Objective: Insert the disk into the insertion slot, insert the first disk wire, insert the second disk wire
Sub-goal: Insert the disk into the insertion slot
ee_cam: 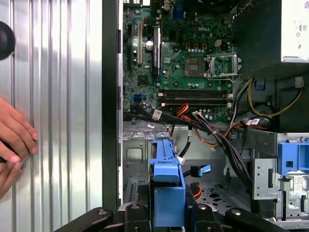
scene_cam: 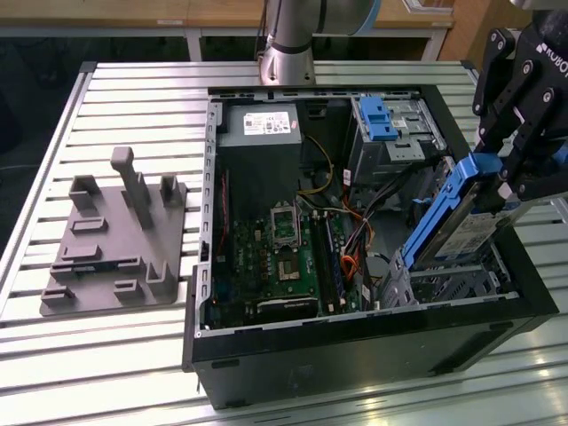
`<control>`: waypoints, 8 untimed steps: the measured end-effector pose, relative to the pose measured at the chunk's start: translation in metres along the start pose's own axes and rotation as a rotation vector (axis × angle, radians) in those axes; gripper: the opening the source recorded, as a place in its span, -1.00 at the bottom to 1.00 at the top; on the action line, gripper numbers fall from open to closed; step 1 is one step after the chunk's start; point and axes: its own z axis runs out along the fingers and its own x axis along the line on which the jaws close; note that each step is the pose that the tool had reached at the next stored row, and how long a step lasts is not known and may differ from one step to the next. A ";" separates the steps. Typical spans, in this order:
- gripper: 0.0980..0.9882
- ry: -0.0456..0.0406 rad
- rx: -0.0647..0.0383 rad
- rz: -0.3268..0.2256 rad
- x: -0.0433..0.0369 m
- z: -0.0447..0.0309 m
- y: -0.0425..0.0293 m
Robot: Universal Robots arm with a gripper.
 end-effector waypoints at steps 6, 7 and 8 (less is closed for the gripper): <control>-0.40 -0.0001 0.000 0.000 0.0004 0.0056 0.0001; -0.40 -0.0001 0.000 0.000 0.0004 0.0068 0.0001; -0.40 0.0000 0.000 0.000 0.0005 0.0082 0.0001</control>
